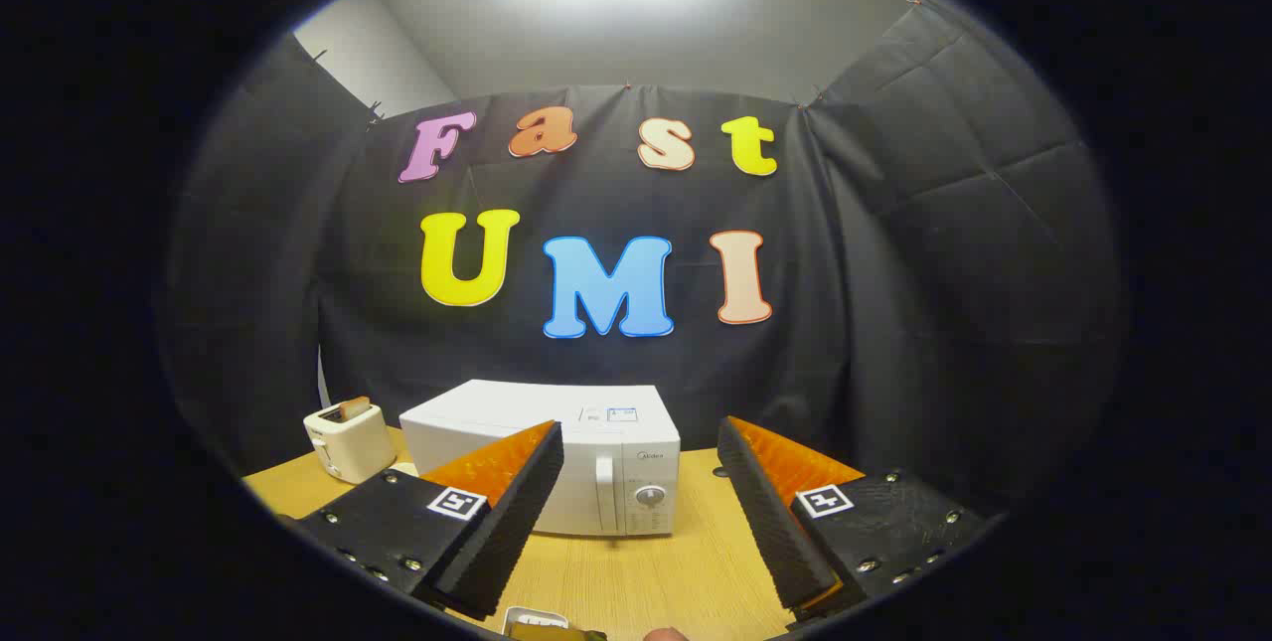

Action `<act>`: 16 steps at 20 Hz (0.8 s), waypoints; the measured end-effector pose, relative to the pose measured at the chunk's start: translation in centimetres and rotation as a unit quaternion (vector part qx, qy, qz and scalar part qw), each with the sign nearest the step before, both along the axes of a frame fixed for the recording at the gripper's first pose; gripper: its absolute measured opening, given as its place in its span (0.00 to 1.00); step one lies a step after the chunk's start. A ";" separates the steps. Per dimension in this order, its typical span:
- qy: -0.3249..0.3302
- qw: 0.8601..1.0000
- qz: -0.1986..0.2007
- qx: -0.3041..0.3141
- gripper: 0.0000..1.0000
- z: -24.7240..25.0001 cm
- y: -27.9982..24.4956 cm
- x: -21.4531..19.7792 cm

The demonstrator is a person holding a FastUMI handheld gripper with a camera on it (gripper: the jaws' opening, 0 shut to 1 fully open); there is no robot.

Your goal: Open the microwave, put the food inside, and close the microwave door.

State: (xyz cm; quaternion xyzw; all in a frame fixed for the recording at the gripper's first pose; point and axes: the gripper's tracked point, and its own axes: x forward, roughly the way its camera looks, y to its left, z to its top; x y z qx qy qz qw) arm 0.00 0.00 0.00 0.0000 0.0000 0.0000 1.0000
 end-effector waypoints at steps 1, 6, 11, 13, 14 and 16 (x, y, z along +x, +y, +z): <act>0.000 1.000 0.001 0.001 0.98 0.0 0.0 0.1; -0.003 1.000 0.008 0.004 0.97 0.0 0.1 0.9; -0.006 1.000 0.016 0.005 0.98 0.0 0.6 1.8; -0.006 1.000 0.021 0.004 0.98 -0.1 0.9 2.3; -0.006 1.000 0.023 0.004 0.98 -0.1 1.0 2.5; -0.009 1.000 0.029 0.004 0.98 0.0 1.2 3.1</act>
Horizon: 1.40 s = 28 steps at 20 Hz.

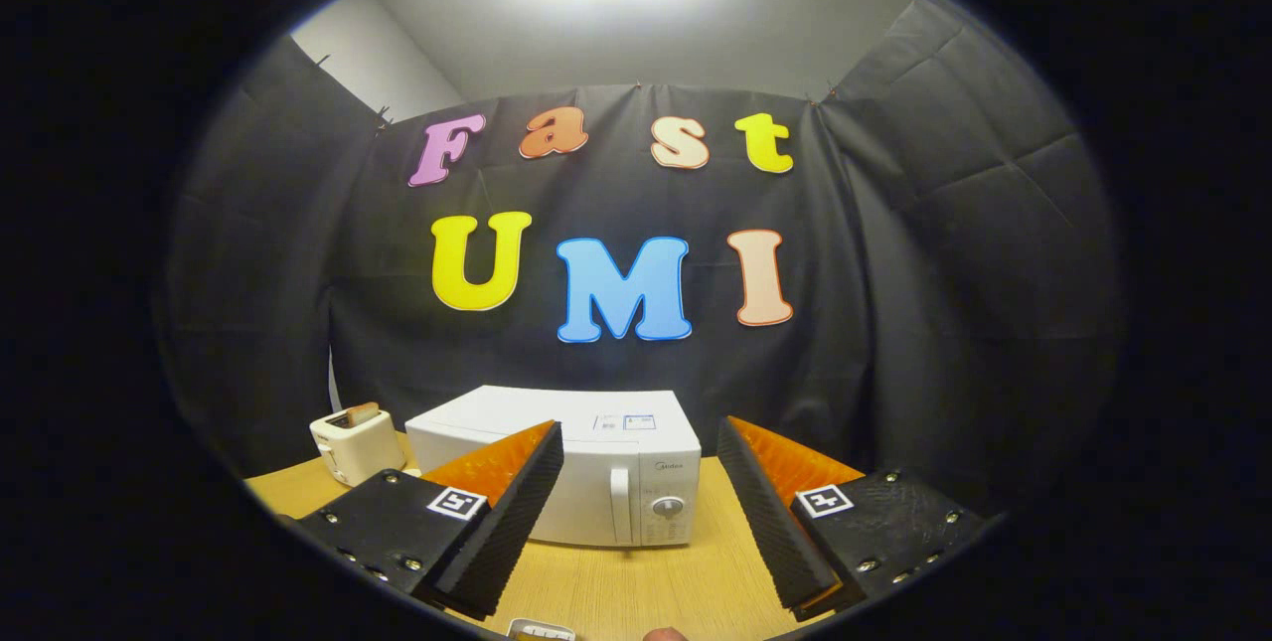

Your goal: Open the microwave, put the food inside, and close the microwave door.

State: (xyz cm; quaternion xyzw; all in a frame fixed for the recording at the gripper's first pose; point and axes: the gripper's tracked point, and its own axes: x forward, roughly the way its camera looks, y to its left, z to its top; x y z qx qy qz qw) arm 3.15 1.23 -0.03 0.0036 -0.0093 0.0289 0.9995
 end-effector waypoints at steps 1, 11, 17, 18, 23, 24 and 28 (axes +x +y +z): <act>-0.002 1.000 0.002 -0.001 0.98 -0.2 0.0 0.5; 0.015 1.000 0.024 -0.003 0.98 -4.3 0.0 7.5; 0.049 0.998 0.038 -0.006 0.98 -9.2 1.1 11.3; 0.054 0.998 0.043 -0.003 0.98 -10.1 1.5 11.8; 0.094 0.994 0.048 -0.011 0.98 -15.2 2.4 14.2; 0.104 0.993 0.047 -0.014 0.98 -16.2 2.5 14.7; 0.137 0.989 0.050 -0.021 0.98 -19.4 3.4 15.9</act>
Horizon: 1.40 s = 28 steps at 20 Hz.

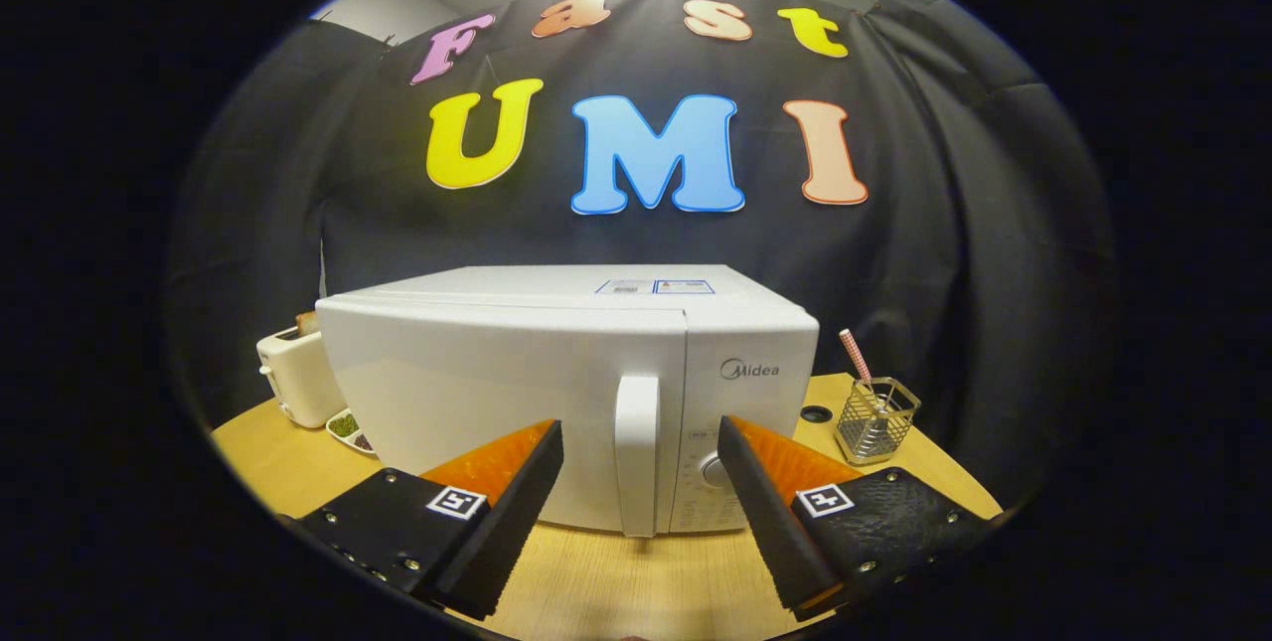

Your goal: Open the microwave, put the food inside, and close the microwave door.

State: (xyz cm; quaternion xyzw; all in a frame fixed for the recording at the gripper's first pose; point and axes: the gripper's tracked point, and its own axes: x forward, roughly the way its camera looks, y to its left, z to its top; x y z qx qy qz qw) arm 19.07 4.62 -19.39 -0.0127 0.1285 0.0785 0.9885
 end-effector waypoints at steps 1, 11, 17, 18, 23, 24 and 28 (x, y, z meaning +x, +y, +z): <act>0.005 1.000 0.001 -0.004 0.98 -0.5 0.2 0.3; 0.059 0.997 -0.039 0.024 0.33 -3.8 0.4 1.9; 0.071 0.997 -0.013 -0.009 0.08 -3.9 0.6 1.8; 0.073 0.997 -0.008 -0.017 0.08 -3.9 0.6 1.7; 0.097 0.995 0.000 -0.019 0.08 -4.0 0.5 0.5; 0.089 0.995 0.011 -0.032 0.08 -3.8 0.9 -0.8; 0.109 0.993 0.045 -0.029 0.07 -3.7 1.8 -5.4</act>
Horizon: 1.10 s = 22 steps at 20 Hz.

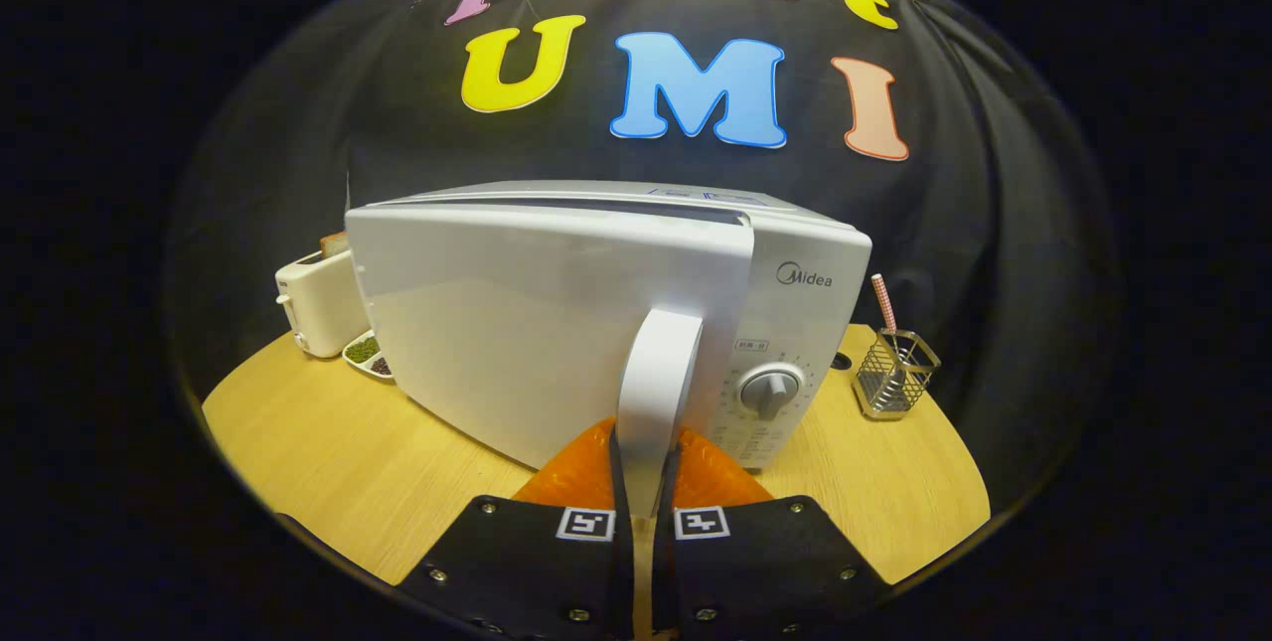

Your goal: Open the microwave, put the food inside, and close the microwave door.

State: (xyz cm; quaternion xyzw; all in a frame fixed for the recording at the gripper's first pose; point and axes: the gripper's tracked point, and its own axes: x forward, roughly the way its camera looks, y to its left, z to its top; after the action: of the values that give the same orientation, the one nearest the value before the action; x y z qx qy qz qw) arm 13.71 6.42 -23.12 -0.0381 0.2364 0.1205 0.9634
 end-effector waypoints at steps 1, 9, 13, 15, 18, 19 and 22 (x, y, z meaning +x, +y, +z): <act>0.012 1.000 0.007 0.004 0.08 0.0 0.3 -0.9; 0.069 0.995 0.065 -0.001 0.07 0.4 3.7 -7.8; 0.092 0.993 0.071 -0.005 0.07 0.5 4.9 -9.7; 0.094 0.993 0.073 -0.008 0.08 0.7 5.7 -10.8; 0.096 0.993 0.074 -0.007 0.08 0.7 7.3 -12.6; 0.096 0.993 0.073 -0.007 0.08 0.8 7.7 -13.1; 0.096 0.993 0.068 -0.003 0.08 0.8 9.0 -14.4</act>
State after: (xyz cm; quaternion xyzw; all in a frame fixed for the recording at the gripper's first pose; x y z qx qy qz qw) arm -0.68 15.39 -22.32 -0.0453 0.3255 0.1881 0.9255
